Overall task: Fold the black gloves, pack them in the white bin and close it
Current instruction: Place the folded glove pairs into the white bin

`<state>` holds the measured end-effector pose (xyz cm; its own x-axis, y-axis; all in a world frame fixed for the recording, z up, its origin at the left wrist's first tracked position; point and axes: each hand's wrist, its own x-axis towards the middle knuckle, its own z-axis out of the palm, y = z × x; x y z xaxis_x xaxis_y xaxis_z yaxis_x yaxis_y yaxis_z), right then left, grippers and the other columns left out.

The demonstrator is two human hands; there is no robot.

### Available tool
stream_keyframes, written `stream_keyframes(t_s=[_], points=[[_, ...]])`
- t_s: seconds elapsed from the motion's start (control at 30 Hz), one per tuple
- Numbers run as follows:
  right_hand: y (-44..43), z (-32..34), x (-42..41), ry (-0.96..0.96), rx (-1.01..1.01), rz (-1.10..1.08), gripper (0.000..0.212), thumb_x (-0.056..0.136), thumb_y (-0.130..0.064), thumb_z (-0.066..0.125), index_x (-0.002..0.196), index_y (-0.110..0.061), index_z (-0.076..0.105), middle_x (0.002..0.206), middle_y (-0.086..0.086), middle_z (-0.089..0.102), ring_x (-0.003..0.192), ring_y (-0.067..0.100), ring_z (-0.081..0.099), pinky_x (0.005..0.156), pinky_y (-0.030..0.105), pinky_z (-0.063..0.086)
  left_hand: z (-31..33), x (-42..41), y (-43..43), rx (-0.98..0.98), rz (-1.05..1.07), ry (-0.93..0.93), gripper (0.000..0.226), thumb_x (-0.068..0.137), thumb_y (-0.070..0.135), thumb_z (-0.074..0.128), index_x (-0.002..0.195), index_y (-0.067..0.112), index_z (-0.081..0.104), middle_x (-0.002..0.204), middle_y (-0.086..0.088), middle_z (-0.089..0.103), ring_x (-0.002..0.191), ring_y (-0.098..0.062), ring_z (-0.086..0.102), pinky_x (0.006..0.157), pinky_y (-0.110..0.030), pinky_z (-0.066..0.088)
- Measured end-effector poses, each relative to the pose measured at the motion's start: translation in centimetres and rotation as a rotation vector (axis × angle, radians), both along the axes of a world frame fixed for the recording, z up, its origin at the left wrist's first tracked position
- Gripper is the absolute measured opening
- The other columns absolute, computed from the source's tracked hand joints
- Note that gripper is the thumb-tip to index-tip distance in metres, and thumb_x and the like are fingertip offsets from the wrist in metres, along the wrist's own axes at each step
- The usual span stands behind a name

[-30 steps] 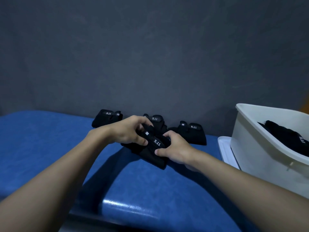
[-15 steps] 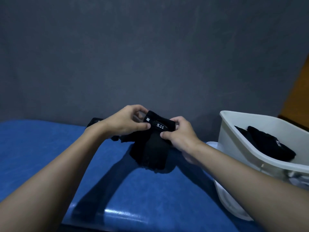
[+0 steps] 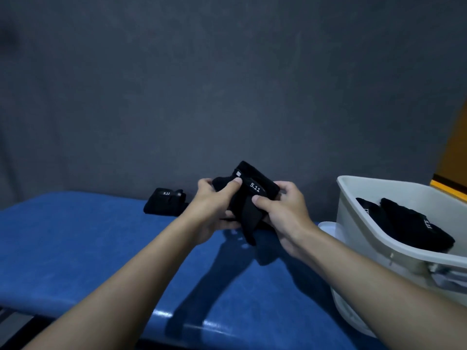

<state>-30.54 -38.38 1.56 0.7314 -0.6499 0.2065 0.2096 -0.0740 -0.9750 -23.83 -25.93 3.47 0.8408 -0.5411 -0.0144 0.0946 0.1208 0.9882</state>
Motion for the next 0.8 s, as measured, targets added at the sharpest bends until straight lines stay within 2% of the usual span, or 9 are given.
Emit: stream_keyframes(t_s=[0.1, 0.2, 0.27, 0.4, 0.47, 0.53, 0.63, 0.7, 0.8], points=[[0.4, 0.5, -0.7, 0.032, -0.041, 0.044, 0.035, 0.08, -0.004, 0.074, 0.104, -0.019, 0.054, 0.104, 0.008, 0.071, 0.097, 0.024, 0.07, 0.088, 0.045, 0.057, 0.1, -0.2, -0.4, -0.203, 0.1, 0.014, 0.056, 0.092, 0.02, 0.07, 0.134, 0.023, 0.033, 0.115, -0.014, 0.07, 0.091, -0.028, 0.074, 0.079, -0.055, 0.059], [0.3, 1.6, -1.8, 0.081, -0.091, 0.093, 0.037, 0.079, -0.013, 0.078, 0.108, -0.019, 0.056, 0.1, 0.004, 0.072, 0.088, 0.018, 0.071, 0.08, 0.035, 0.057, 0.9, -0.5, -0.7, -0.271, 0.182, -0.064, 0.058, 0.089, 0.013, 0.072, 0.131, 0.03, 0.037, 0.107, -0.003, 0.074, 0.098, -0.027, 0.073, 0.091, -0.061, 0.053], [0.0, 2.3, -2.4, 0.081, -0.101, 0.122, 0.043, 0.078, -0.018, 0.08, 0.114, -0.019, 0.056, 0.098, 0.003, 0.072, 0.083, 0.015, 0.07, 0.078, 0.033, 0.057, 1.6, -0.7, -0.7, -0.288, 0.187, -0.124, 0.059, 0.088, 0.01, 0.072, 0.132, 0.029, 0.038, 0.1, 0.002, 0.075, 0.097, -0.026, 0.073, 0.092, -0.059, 0.054], [-0.5, 4.5, -3.6, 0.011, -0.129, 0.162, 0.058, 0.075, -0.03, 0.082, 0.126, -0.018, 0.056, 0.11, 0.003, 0.072, 0.1, 0.016, 0.071, 0.097, 0.043, 0.053, 3.3, -1.1, -0.6, -0.309, 0.154, -0.228, 0.06, 0.089, 0.007, 0.071, 0.135, 0.026, 0.039, 0.101, -0.002, 0.076, 0.094, -0.025, 0.074, 0.081, -0.051, 0.06], [-0.5, 5.9, -4.3, -0.045, -0.134, 0.203, 0.045, 0.084, -0.027, 0.076, 0.124, -0.011, 0.06, 0.106, 0.004, 0.074, 0.097, 0.016, 0.072, 0.093, 0.037, 0.055, 4.1, -1.5, -0.7, -0.319, 0.107, -0.27, 0.06, 0.089, 0.006, 0.07, 0.136, 0.024, 0.039, 0.102, -0.005, 0.076, 0.093, -0.026, 0.074, 0.082, -0.052, 0.06], [-0.5, 7.1, -5.0, -0.089, -0.169, 0.213, 0.024, 0.093, -0.022, 0.066, 0.109, -0.005, 0.068, 0.091, 0.005, 0.075, 0.082, 0.014, 0.072, 0.076, 0.029, 0.057, 5.0, -2.1, -0.9, -0.331, 0.051, -0.296, 0.058, 0.09, 0.008, 0.069, 0.137, 0.024, 0.039, 0.104, -0.006, 0.076, 0.094, -0.027, 0.074, 0.084, -0.052, 0.059], [-1.0, 8.4, -6.2, -0.09, -0.252, 0.195, 0.02, 0.096, -0.019, 0.061, 0.101, -0.002, 0.071, 0.081, 0.006, 0.074, 0.071, 0.012, 0.069, 0.064, 0.023, 0.053, 5.9, -3.4, -1.6, -0.378, 0.001, -0.295, 0.055, 0.09, 0.016, 0.071, 0.136, 0.021, 0.041, 0.104, -0.008, 0.075, 0.092, -0.026, 0.073, 0.086, -0.054, 0.058], [-1.6, 9.1, -7.1, -0.063, -0.301, 0.2, 0.019, 0.095, -0.017, 0.063, 0.102, -0.002, 0.071, 0.084, 0.007, 0.074, 0.072, 0.013, 0.07, 0.065, 0.024, 0.054, 6.3, -4.2, -2.3, -0.416, 0.014, -0.289, 0.055, 0.089, 0.018, 0.073, 0.134, 0.019, 0.042, 0.105, -0.011, 0.074, 0.096, -0.029, 0.073, 0.089, -0.055, 0.057], [-3.0, 9.9, -8.4, -0.058, -0.326, 0.183, 0.021, 0.091, -0.013, 0.068, 0.104, 0.003, 0.067, 0.089, 0.014, 0.072, 0.079, 0.022, 0.07, 0.079, 0.04, 0.057, 6.7, -5.5, -3.6, -0.447, 0.001, -0.262, 0.055, 0.088, 0.016, 0.074, 0.133, 0.019, 0.042, 0.105, -0.011, 0.075, 0.099, -0.03, 0.072, 0.092, -0.054, 0.055]])
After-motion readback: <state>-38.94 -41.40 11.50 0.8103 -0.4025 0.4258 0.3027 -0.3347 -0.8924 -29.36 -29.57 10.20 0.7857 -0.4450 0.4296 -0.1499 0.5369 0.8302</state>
